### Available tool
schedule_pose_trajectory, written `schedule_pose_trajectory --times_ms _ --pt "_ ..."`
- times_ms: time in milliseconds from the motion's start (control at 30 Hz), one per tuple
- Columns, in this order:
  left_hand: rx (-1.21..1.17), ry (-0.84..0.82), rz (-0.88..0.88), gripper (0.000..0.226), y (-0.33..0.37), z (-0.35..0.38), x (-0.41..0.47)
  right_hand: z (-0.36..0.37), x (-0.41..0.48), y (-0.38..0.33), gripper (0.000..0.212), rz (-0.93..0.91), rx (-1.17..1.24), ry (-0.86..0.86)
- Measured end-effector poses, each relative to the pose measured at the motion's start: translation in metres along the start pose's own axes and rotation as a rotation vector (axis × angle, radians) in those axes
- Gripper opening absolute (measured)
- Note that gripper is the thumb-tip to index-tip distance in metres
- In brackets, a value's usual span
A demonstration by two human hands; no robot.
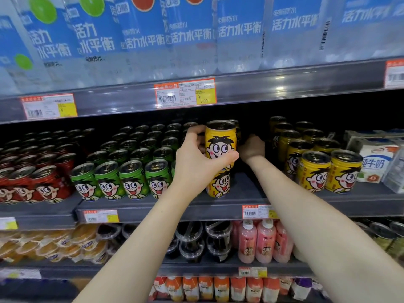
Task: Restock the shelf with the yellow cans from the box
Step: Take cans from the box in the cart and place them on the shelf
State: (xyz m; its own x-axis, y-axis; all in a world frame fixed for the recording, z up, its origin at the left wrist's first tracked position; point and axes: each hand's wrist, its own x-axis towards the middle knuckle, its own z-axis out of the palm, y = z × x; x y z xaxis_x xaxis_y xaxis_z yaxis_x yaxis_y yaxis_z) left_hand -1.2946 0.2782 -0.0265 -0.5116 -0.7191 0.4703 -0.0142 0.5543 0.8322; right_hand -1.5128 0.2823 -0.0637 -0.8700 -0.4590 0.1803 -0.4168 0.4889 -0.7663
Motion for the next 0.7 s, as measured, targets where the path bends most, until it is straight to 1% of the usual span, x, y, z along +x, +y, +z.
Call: schedule_pose_trajectory --times_ms 67,100,167,200,233,267,300,333,367,433,467,533,600,633,700 --pt "0.025 -0.022 -0.002 0.078 0.005 0.005 -0.004 -0.018 -0.012 -0.008 0.029 -0.006 0.07 0.021" --pt "0.033 -0.03 -0.002 0.078 0.008 0.007 -0.005 -0.029 -0.02 -0.01 0.026 -0.022 0.159 0.014" --pt "0.043 -0.033 -0.006 0.08 0.013 0.013 -0.009 -0.056 -0.043 -0.014 0.02 -0.035 0.492 -0.051" --pt "0.049 -0.03 -0.015 0.081 0.016 0.017 -0.01 -0.072 -0.057 -0.014 0.021 -0.05 0.633 -0.105" --pt "0.053 -0.028 -0.024 0.081 0.019 0.02 -0.013 -0.088 -0.073 -0.015 0.024 -0.082 0.723 -0.206" --pt "0.057 -0.026 -0.033 0.08 0.022 0.023 -0.015 -0.102 -0.087 -0.017 0.024 -0.131 0.742 -0.325" --pt "0.055 -0.026 -0.037 0.078 0.026 0.026 -0.018 -0.115 -0.101 -0.02 0.024 -0.188 0.709 -0.433" --pt "0.056 -0.031 -0.041 0.076 0.029 0.029 -0.021 -0.122 -0.11 -0.022 0.025 -0.246 0.626 -0.496" --pt "0.063 -0.039 -0.043 0.074 0.032 0.032 -0.024 -0.127 -0.117 -0.024 0.032 -0.291 0.55 -0.514" --pt "0.102 -0.059 -0.034 0.073 0.037 0.036 -0.029 -0.129 -0.121 -0.025 0.047 -0.301 0.496 -0.455" --pt "0.132 -0.071 -0.028 0.075 0.039 0.037 -0.031 -0.129 -0.121 -0.023 0.05 -0.282 0.513 -0.435" --pt "0.251 -0.106 0.021 0.085 0.044 0.034 -0.03 -0.13 -0.119 -0.02 0.05 -0.261 0.549 -0.439" --pt "0.435 -0.141 0.111 0.094 0.049 0.027 -0.029 -0.129 -0.116 -0.015 0.047 -0.261 0.541 -0.43" --pt "0.517 -0.147 0.158 0.094 0.051 0.022 -0.03 -0.126 -0.113 -0.012 0.046 -0.261 0.523 -0.414" --pt "0.633 -0.141 0.224 0.085 0.053 0.013 -0.031 -0.114 -0.106 -0.004 0.046 -0.258 0.468 -0.376"
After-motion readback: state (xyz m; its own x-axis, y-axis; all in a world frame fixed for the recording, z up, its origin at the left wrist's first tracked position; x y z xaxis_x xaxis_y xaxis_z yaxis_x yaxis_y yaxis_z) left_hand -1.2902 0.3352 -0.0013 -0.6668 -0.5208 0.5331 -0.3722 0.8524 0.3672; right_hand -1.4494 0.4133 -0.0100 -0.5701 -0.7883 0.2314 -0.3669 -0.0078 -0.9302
